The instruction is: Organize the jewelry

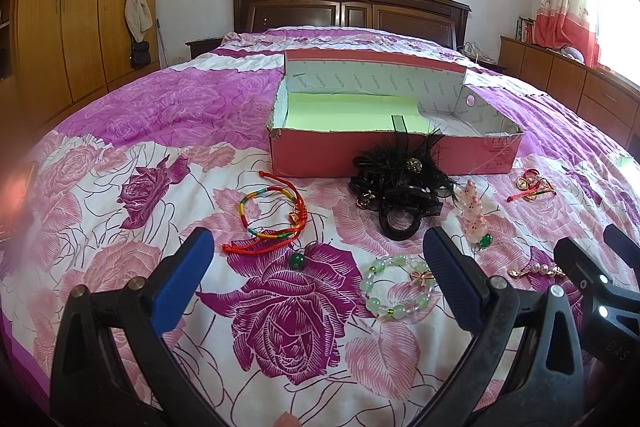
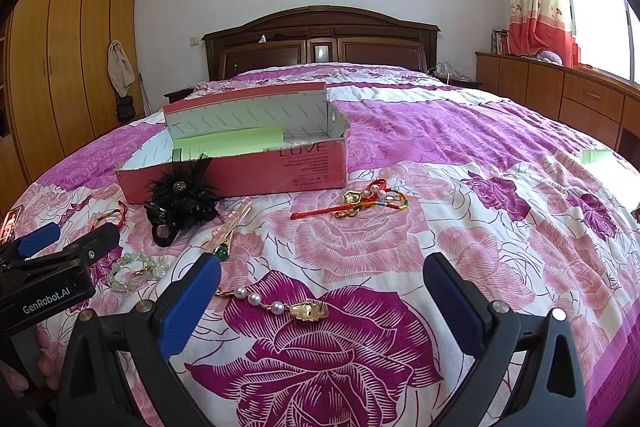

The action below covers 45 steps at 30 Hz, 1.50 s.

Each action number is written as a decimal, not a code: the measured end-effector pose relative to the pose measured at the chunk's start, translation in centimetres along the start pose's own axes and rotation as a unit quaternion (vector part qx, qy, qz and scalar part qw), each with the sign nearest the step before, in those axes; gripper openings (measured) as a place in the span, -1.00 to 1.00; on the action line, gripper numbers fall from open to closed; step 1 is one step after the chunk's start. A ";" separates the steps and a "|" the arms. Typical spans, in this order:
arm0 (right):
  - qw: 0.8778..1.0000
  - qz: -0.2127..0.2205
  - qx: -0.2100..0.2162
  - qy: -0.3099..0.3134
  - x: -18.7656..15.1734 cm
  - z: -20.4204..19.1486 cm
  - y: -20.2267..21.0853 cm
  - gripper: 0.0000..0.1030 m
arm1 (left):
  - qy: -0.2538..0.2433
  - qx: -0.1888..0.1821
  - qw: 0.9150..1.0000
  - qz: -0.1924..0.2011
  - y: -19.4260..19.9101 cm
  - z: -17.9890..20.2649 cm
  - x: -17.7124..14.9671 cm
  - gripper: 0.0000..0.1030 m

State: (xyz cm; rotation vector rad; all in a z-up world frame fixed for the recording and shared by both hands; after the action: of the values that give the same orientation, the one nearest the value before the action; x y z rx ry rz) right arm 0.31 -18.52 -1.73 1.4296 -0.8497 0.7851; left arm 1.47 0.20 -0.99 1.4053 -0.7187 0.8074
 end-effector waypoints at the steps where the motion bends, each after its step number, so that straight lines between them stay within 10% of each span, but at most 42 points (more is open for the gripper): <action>1: 1.000 0.000 0.000 0.000 0.0 0.0 0.0 1.00 | 0.000 0.000 1.000 0.000 0.0 0.0 0.0 0.90; 45: 1.000 -0.001 0.000 -0.002 0.6 -0.5 0.3 1.00 | 0.001 0.001 1.000 -0.002 0.1 -0.2 0.2 0.90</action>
State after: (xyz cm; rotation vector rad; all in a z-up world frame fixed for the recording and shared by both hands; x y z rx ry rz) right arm 0.31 -18.07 -1.06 1.4323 -0.8522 0.7811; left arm 1.47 0.44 -0.76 1.4060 -0.7135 0.8066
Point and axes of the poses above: each gripper's, at about its wrist camera, not at the fingertips, and y roughly against the way its jaws point, z to its right, x to its top, the point moved 2 cm from there along -y, roughly the way its jaws point
